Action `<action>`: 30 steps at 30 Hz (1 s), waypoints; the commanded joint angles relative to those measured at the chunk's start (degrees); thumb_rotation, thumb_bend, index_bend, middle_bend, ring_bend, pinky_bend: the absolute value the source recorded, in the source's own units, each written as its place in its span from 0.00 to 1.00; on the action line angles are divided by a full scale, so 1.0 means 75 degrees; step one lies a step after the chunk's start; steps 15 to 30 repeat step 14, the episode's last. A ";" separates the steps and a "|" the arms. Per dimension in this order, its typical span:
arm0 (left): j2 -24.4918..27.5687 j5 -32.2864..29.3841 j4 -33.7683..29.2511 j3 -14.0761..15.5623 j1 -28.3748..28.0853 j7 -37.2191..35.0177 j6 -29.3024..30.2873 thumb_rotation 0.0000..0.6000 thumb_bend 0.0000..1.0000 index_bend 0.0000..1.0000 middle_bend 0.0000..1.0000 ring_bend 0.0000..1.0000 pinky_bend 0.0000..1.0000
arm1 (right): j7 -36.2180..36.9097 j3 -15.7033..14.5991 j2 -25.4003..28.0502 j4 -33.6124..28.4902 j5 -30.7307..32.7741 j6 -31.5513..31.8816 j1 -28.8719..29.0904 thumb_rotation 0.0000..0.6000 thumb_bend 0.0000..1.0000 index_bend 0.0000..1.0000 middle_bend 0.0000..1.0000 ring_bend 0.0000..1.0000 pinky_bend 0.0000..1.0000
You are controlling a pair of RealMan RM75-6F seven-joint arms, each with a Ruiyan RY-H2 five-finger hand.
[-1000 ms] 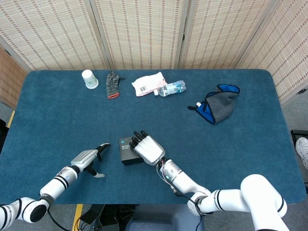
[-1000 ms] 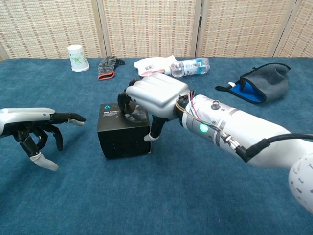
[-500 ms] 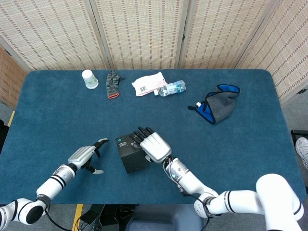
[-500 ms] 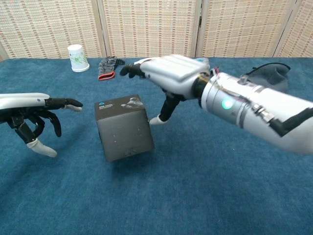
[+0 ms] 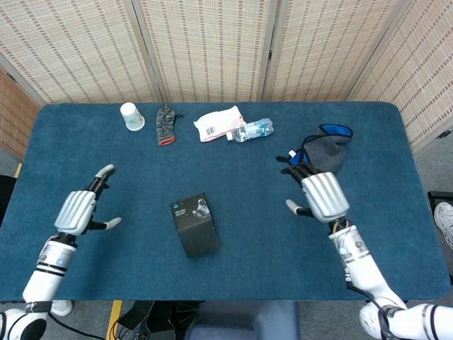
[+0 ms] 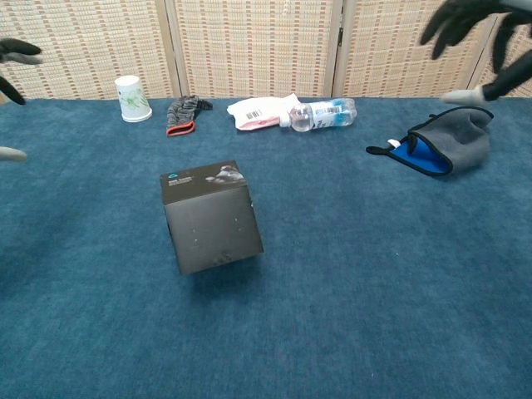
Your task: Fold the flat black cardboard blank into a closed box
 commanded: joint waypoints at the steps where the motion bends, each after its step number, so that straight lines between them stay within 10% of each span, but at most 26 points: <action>1: 0.0306 0.0168 -0.0125 0.0126 0.0532 0.0532 0.0601 1.00 0.13 0.07 0.08 0.24 0.58 | 0.0382 -0.0464 0.0482 0.0147 -0.0539 0.0709 -0.0787 1.00 0.24 0.32 0.37 0.32 0.57; 14: 0.0065 0.0893 -0.0079 0.0815 0.2252 0.1139 0.2746 1.00 0.13 0.07 0.08 0.20 0.43 | 0.1583 -0.1346 0.0998 0.0637 -0.0869 0.2051 -0.2929 1.00 0.24 0.32 0.32 0.32 0.57; 30: 0.0065 0.0893 -0.0079 0.0815 0.2252 0.1139 0.2746 1.00 0.13 0.07 0.08 0.20 0.43 | 0.1583 -0.1346 0.0998 0.0637 -0.0869 0.2051 -0.2929 1.00 0.24 0.32 0.32 0.32 0.57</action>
